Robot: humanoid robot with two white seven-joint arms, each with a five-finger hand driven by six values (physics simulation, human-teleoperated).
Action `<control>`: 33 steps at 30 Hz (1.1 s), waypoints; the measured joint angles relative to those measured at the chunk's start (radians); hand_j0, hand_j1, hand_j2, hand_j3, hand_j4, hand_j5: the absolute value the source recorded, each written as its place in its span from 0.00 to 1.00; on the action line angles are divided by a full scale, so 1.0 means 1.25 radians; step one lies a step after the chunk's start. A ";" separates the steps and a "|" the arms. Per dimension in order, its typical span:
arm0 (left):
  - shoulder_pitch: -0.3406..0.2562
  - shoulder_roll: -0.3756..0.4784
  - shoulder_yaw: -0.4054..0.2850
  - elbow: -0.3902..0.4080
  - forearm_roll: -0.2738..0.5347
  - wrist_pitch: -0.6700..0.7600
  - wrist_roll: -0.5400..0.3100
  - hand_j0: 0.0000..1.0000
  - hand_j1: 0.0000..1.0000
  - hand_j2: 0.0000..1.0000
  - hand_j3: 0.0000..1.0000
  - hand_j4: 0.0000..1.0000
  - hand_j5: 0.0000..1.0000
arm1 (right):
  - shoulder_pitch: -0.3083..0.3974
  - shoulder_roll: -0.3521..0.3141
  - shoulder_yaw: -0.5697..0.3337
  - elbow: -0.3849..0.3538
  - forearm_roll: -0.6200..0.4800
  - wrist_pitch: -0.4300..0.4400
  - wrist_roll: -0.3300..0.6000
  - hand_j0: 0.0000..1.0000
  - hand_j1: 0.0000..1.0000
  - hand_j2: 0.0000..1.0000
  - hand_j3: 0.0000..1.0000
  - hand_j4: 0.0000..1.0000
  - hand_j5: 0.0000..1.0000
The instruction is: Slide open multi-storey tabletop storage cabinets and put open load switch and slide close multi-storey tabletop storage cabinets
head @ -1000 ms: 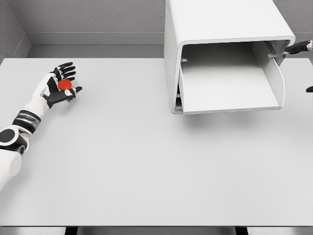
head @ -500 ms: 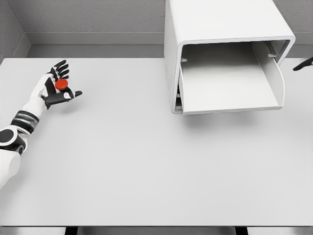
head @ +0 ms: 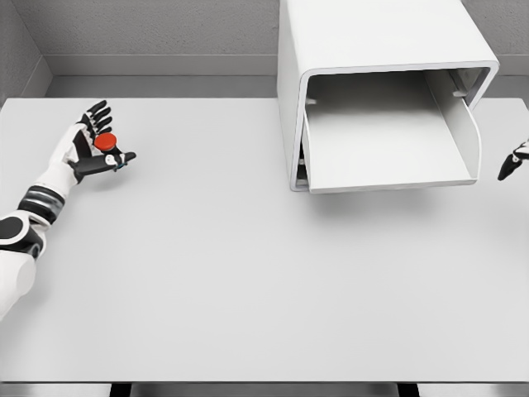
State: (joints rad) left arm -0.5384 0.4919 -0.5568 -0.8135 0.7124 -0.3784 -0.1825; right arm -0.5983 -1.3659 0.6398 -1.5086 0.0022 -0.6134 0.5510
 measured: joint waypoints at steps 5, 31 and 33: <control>0.001 -0.015 -0.001 0.010 -0.004 0.018 0.000 1.00 1.00 1.00 1.00 1.00 1.00 | 0.000 -0.010 0.037 -0.046 0.033 0.000 0.000 0.49 0.49 0.49 0.49 0.49 0.49; -0.004 -0.022 0.009 -0.017 -0.002 0.023 -0.002 0.62 0.62 0.62 0.62 0.62 0.62 | -0.017 -0.043 0.146 -0.197 0.163 0.000 0.000 0.49 0.49 0.49 0.49 0.49 0.49; -0.004 -0.022 0.009 -0.032 -0.002 0.023 -0.002 0.63 0.63 0.63 0.63 0.63 0.63 | -0.016 -0.039 0.144 -0.199 0.165 0.000 0.000 0.49 0.49 0.49 0.49 0.49 0.49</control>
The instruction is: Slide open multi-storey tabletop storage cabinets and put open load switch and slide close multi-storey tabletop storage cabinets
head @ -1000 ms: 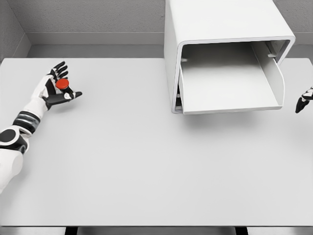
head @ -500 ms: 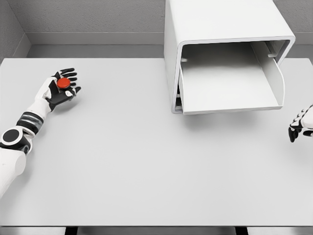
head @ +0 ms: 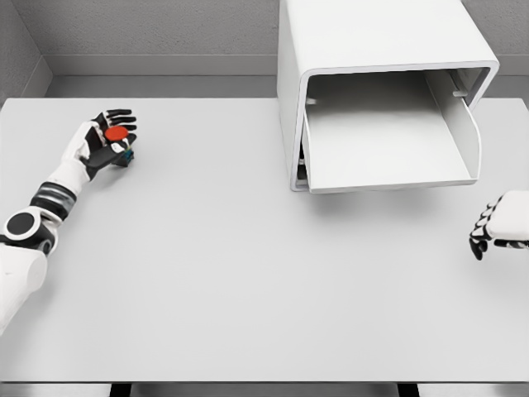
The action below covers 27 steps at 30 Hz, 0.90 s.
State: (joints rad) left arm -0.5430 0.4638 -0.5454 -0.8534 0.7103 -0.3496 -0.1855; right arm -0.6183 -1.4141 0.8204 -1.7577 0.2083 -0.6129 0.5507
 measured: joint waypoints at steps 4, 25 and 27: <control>0.000 -0.002 0.000 -0.017 0.000 0.000 0.000 0.63 0.63 0.63 0.63 0.63 0.63 | 0.001 0.004 -0.001 -0.005 0.002 0.000 0.000 0.49 0.49 0.49 0.49 0.49 0.49; -0.015 0.019 0.036 -0.140 -0.002 -0.008 0.001 1.00 1.00 1.00 1.00 1.00 1.00 | 0.006 -0.003 -0.002 -0.006 0.000 0.000 -0.001 0.50 0.50 0.50 0.50 0.50 0.50; -0.016 0.037 0.046 -0.172 -0.010 -0.008 0.001 1.00 1.00 1.00 1.00 1.00 1.00 | 0.007 -0.003 -0.001 -0.006 0.000 0.000 -0.001 0.69 0.69 0.69 0.69 0.69 0.69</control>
